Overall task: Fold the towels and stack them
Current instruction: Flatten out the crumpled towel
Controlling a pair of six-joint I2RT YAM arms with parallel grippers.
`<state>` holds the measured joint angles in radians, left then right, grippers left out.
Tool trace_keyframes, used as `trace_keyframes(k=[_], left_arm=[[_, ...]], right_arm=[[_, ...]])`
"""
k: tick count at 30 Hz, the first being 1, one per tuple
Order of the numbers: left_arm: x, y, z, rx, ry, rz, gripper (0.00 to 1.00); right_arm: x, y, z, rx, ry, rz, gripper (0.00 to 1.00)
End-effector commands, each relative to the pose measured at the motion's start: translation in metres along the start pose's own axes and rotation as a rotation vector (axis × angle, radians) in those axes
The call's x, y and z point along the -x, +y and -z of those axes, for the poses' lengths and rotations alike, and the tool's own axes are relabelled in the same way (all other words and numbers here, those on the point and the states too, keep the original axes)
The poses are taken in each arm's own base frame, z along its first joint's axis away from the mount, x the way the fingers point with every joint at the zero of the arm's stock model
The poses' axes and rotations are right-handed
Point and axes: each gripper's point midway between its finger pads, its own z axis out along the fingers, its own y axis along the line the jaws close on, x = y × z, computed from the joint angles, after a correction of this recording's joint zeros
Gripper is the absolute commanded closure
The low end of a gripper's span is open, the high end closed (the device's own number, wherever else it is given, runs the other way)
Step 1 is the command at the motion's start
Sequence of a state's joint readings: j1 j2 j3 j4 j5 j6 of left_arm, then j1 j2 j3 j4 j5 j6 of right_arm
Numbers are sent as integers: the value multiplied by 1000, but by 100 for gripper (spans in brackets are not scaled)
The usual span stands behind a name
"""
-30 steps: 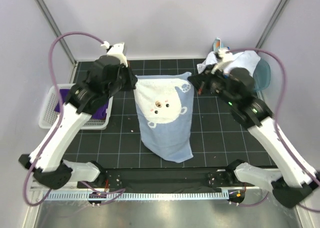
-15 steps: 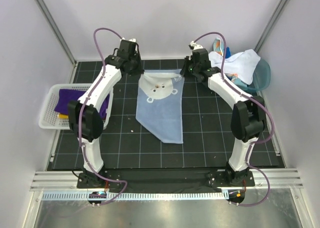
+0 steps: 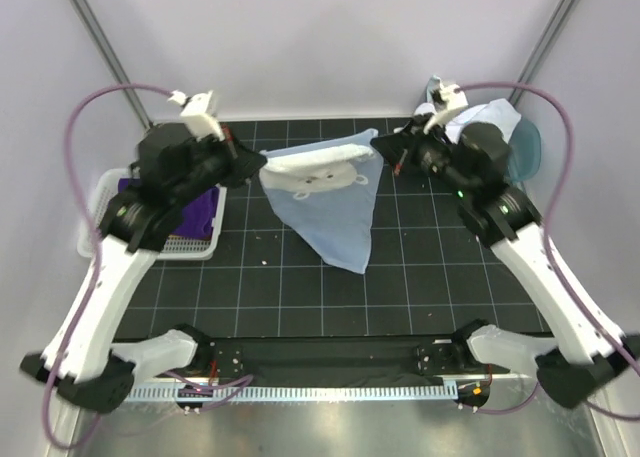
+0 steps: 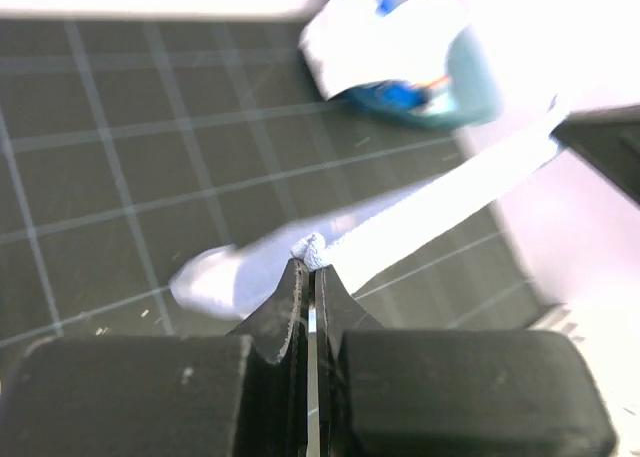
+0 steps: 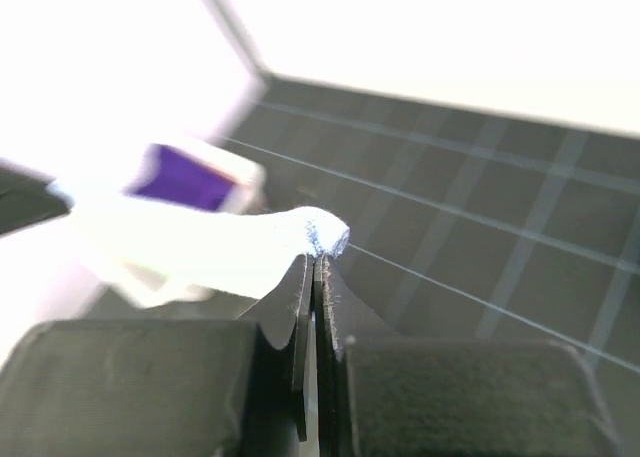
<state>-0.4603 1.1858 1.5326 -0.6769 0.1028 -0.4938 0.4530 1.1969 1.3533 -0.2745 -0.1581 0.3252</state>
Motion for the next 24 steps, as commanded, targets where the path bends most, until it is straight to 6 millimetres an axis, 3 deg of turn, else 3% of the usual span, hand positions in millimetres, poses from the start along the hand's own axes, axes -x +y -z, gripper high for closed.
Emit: trace_keyframes(k=[1,6,11,14,17,21,24], left_arm=[[6,-19,44,-91,-65,-6,100],[15,-43,91,-195,-109,-10,100],[24,-53,109,-231,-135,-15,100],[23,-43,98,-178,-129,-12,100],[20,-27,76,-102,-123,8,100],[12,0,35,25,-92,20,100],[12,14,6,70,-86,15,100]], right_arm=[[2,34,44,95,-19,-20,99],[13,69,85,193,-54,-19,99],[22,85,106,247,-80,-33,99],[21,81,104,230,-76,-29,99],[14,72,90,187,-54,-21,99],[-5,43,53,61,-17,23,99],[-24,16,12,-33,26,62,99]])
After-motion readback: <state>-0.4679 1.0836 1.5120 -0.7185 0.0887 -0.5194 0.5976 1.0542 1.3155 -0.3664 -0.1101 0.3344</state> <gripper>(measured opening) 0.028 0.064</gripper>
